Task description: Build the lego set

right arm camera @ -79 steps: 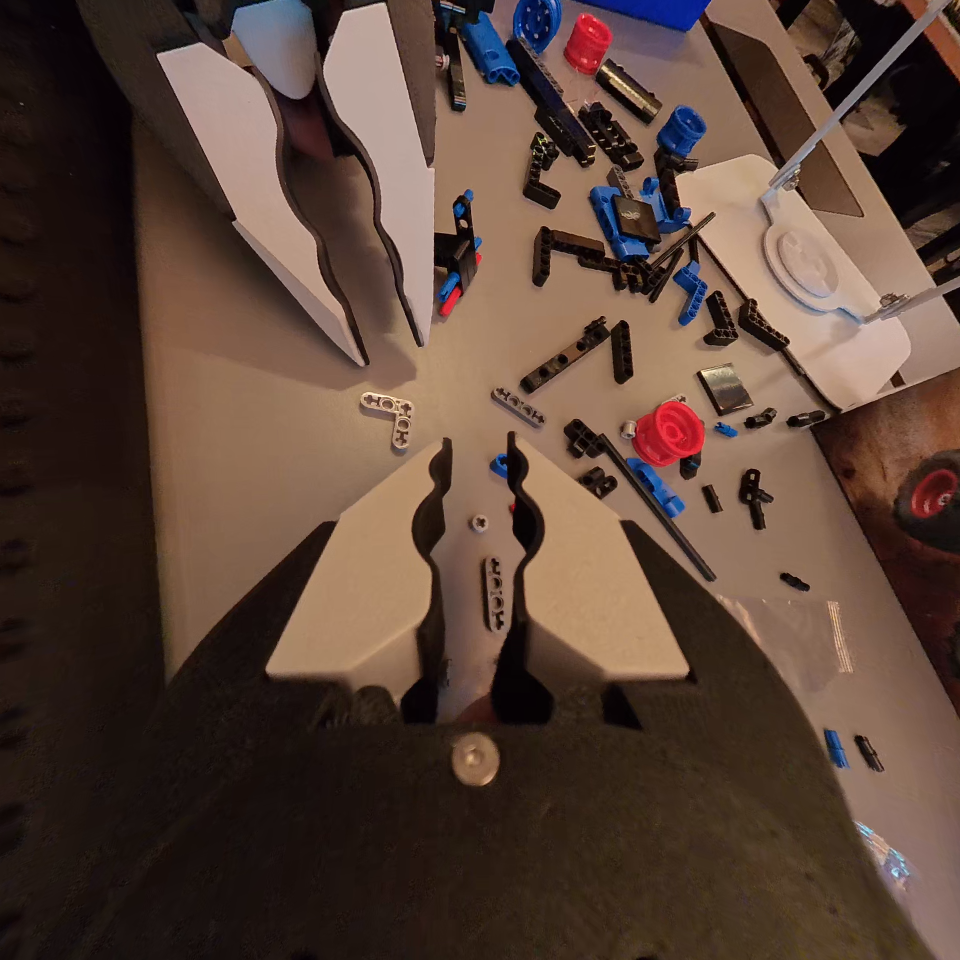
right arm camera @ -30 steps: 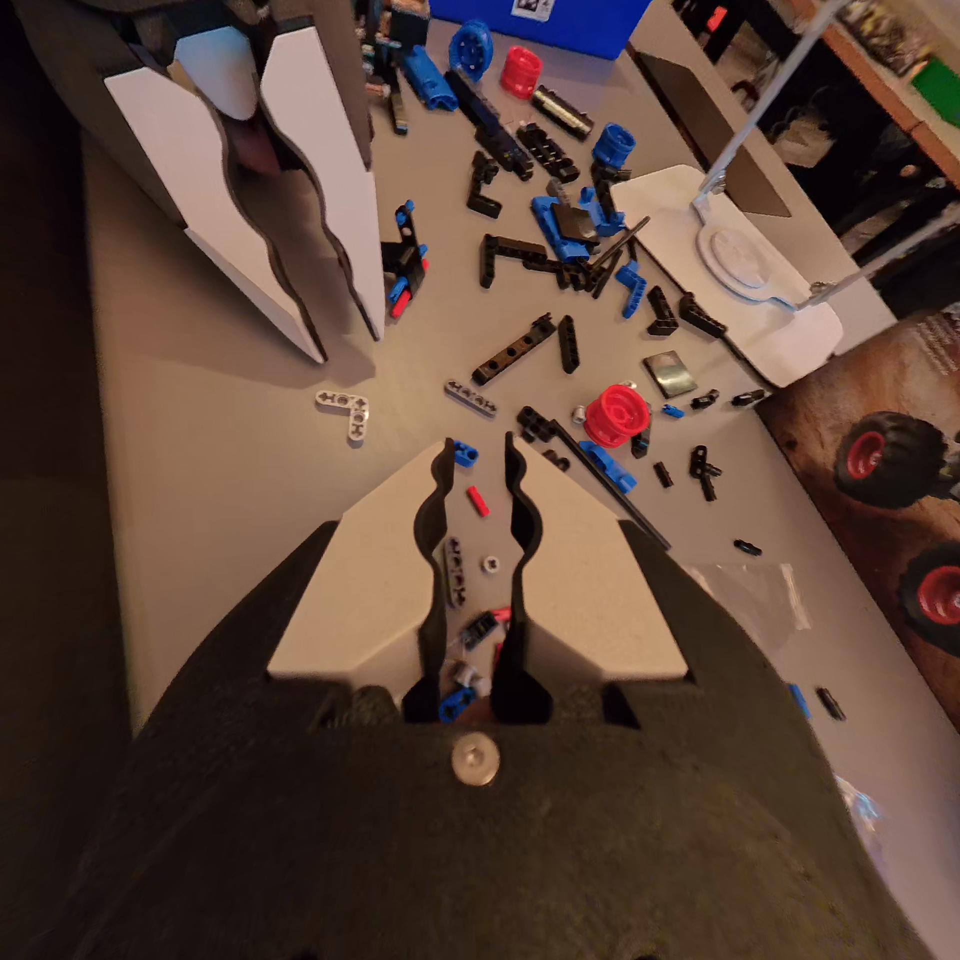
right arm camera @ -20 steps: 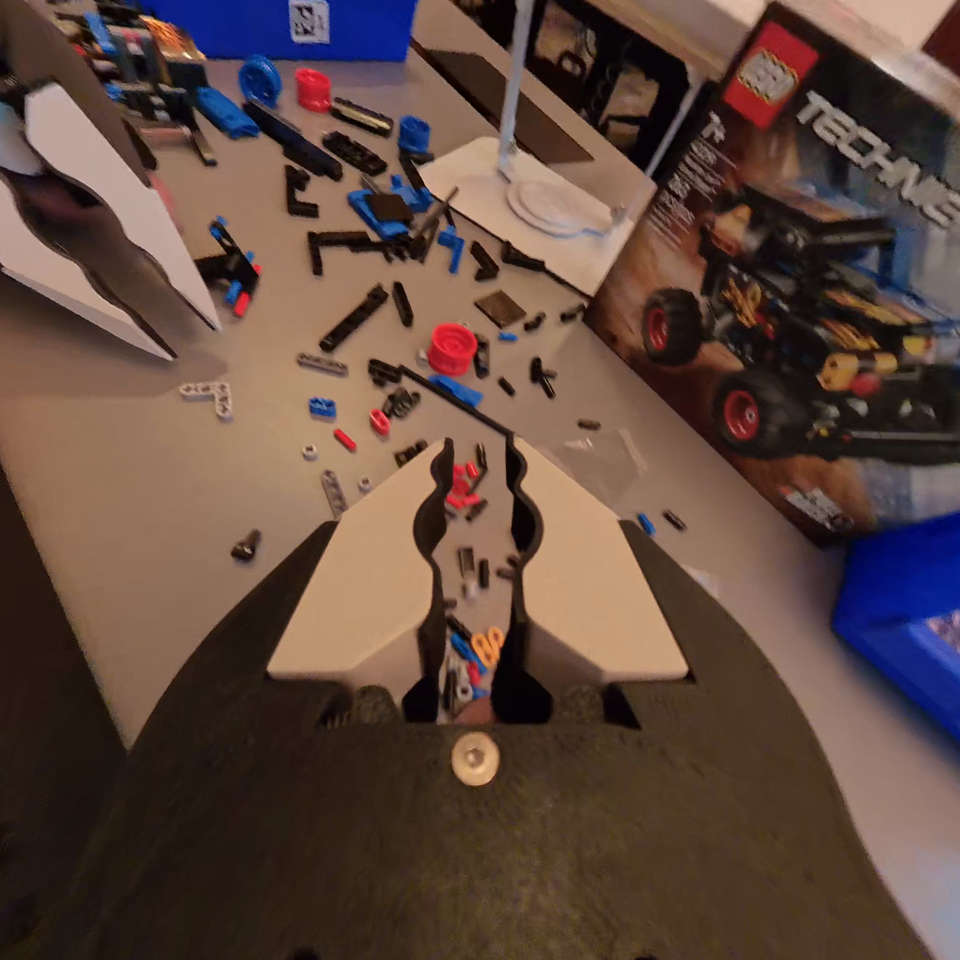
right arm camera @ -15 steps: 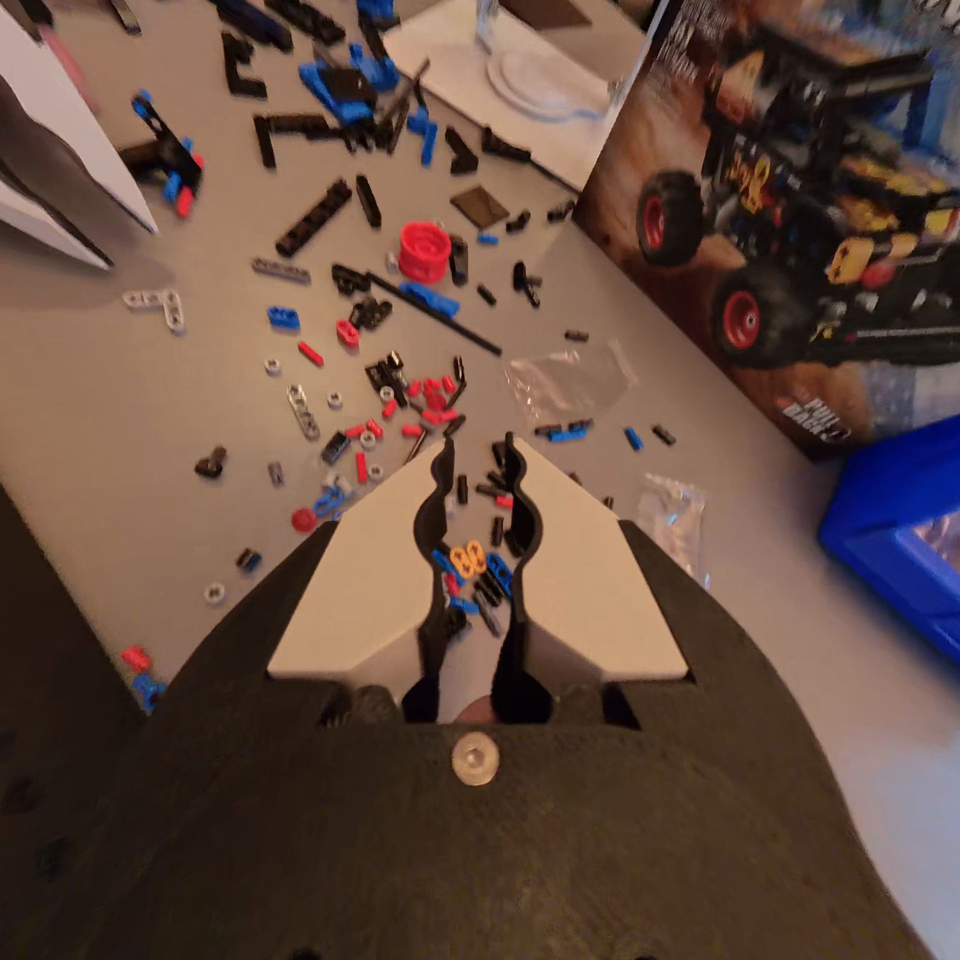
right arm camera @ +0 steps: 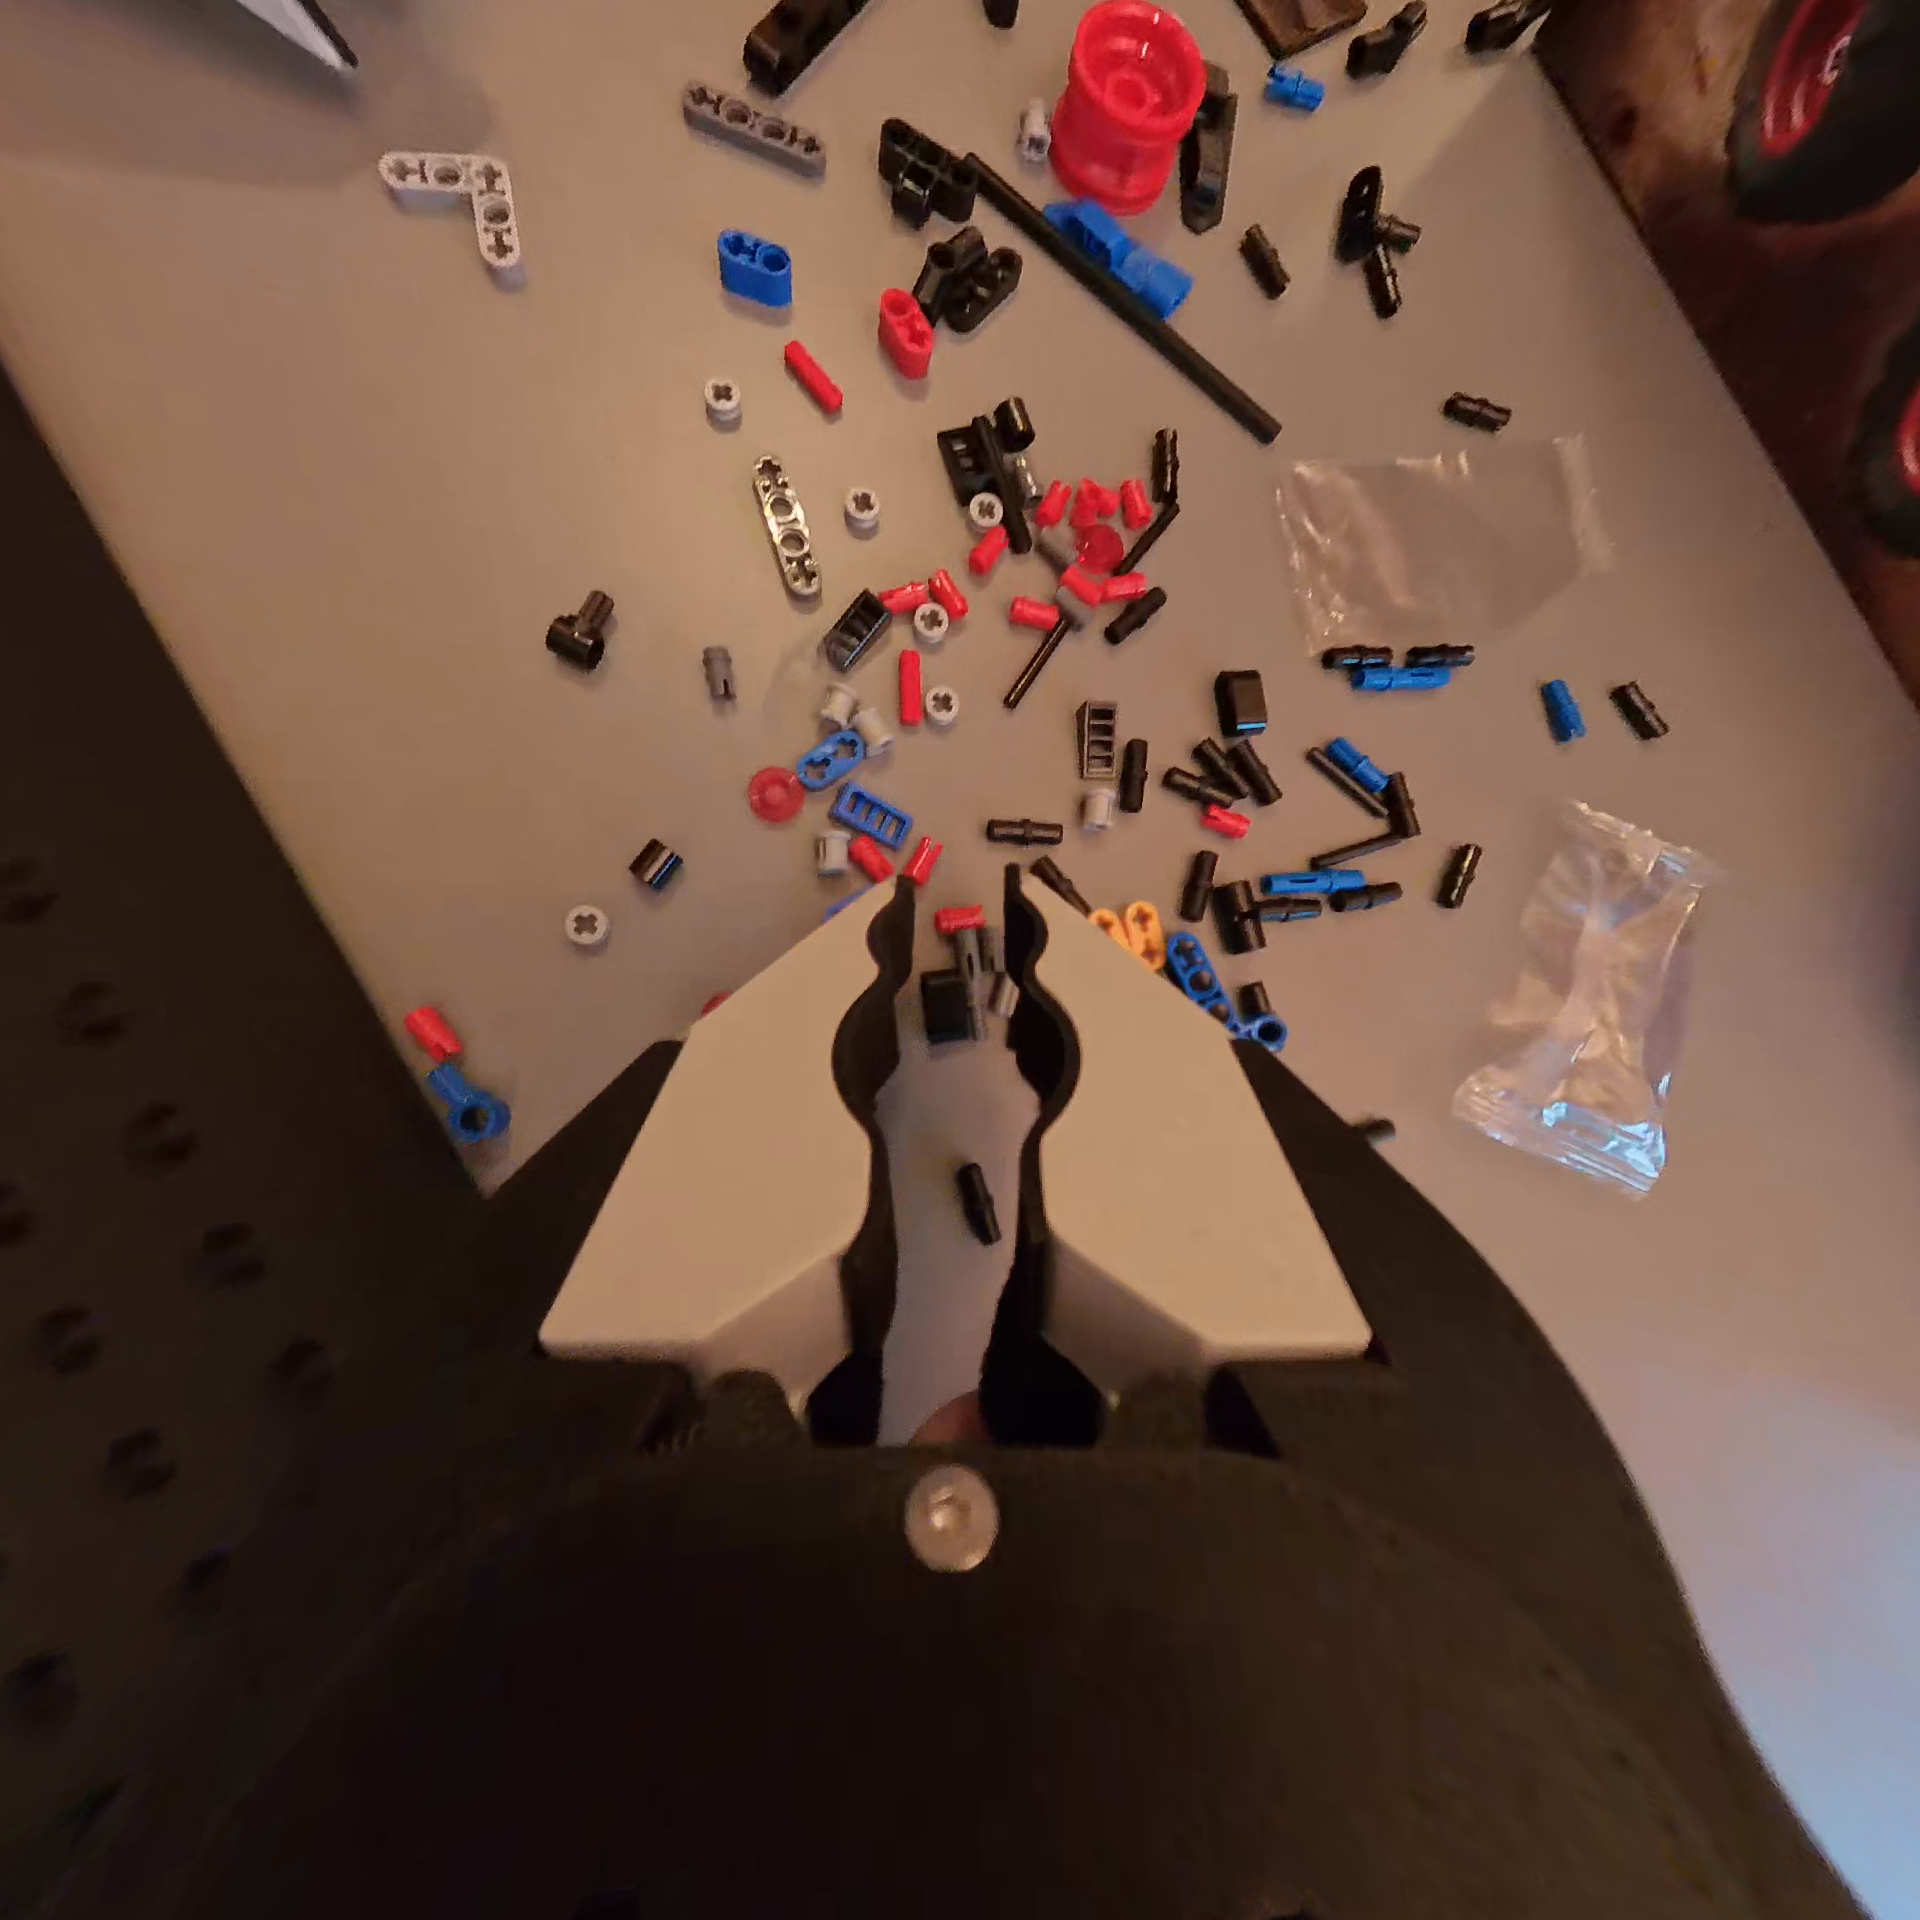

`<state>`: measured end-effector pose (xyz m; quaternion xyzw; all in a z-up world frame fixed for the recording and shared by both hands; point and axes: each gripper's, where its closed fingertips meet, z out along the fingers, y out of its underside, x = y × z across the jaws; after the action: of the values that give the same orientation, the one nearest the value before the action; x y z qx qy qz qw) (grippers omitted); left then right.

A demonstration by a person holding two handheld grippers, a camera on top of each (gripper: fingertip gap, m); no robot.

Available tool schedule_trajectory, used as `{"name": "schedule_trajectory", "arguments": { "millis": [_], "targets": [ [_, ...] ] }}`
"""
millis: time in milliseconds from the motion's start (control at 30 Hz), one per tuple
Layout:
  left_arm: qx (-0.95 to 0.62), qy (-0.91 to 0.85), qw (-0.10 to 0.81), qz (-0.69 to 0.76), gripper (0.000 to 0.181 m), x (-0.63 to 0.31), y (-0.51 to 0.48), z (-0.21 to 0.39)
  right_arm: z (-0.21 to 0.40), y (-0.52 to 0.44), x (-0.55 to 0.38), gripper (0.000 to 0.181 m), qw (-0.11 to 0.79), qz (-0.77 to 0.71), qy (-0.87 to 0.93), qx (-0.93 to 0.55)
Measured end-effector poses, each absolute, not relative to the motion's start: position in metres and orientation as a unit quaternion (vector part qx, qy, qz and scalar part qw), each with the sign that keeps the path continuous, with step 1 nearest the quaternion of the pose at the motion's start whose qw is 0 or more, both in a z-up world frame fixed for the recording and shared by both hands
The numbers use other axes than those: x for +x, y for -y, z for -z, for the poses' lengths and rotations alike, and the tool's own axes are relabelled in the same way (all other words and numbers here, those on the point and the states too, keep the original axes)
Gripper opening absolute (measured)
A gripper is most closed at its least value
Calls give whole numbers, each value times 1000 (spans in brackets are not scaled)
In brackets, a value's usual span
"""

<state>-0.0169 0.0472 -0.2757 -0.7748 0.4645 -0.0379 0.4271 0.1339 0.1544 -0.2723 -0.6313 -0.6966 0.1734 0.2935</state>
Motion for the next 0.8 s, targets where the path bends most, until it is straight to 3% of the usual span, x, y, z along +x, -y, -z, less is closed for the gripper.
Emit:
{"name": "schedule_trajectory", "arguments": {
  "millis": [800],
  "targets": [
    [-776,-464,426,37,20,-18,-47,277,256,-204,145,11,346,-134,646,-667]
  ]
}}
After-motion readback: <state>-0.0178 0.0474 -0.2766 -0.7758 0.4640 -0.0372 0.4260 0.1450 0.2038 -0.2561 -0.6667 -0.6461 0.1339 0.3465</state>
